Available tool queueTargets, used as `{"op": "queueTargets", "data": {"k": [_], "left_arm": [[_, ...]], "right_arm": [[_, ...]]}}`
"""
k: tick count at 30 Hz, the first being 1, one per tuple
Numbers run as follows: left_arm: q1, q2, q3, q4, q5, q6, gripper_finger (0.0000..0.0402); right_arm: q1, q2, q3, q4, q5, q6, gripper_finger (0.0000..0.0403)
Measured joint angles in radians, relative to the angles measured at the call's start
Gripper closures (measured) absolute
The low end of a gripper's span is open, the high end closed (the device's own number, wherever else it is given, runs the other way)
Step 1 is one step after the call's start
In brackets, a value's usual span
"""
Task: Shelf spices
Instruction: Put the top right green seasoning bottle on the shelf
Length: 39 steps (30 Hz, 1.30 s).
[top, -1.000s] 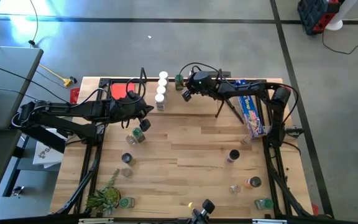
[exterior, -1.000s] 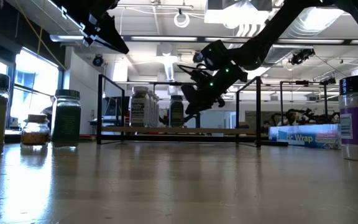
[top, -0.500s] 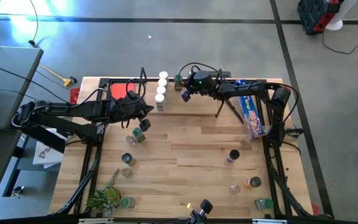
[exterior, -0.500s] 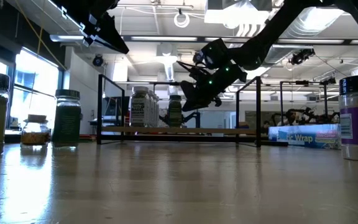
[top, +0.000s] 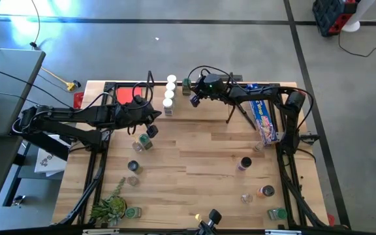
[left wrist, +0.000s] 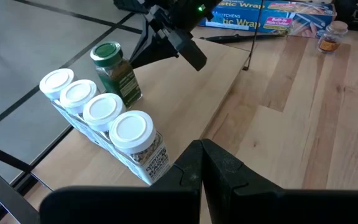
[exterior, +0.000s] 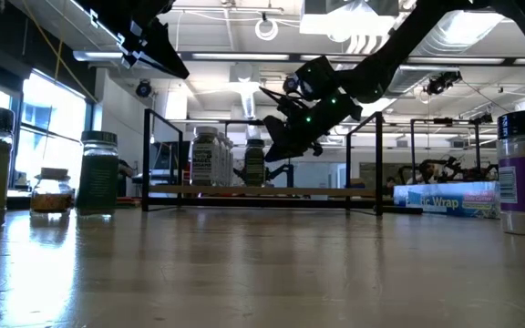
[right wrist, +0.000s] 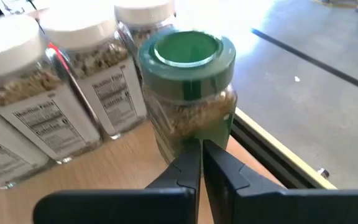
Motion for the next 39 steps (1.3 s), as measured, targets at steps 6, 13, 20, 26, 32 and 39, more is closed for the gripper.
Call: {"op": "queueTargets", "data": {"k": [6,13,20,26,32,39], "left_arm": [[0.0,0.0,0.0,0.0,-0.001,0.0,0.0401],[0.0,0.0,0.0,0.0,0.0,0.0,0.0401],[0.0,0.0,0.0,0.001,-0.005,0.0,0.0401],[0.0,0.0,-0.001,-0.003,-0.003,0.032,0.0401],[-0.001,0.0,-0.001,-0.003,0.006,0.033,0.0401],[-0.001,0.0,-0.001,-0.003,0.006,0.033,0.0401]], "right_arm": [[-0.009,0.0,0.0,0.028,-0.011,-0.006,0.0392],[-0.03,0.0,0.0,0.028,-0.011,-0.005,0.0392],[-0.04,0.036,0.0,0.091,-0.084,-0.008,0.0392],[-0.042,0.043,0.0,0.139,-0.058,-0.022,0.0392],[-0.045,0.043,0.0,0.142,-0.058,-0.023,0.0392],[-0.022,-0.012,0.0,0.124,-0.007,-0.046,0.0392]]}}
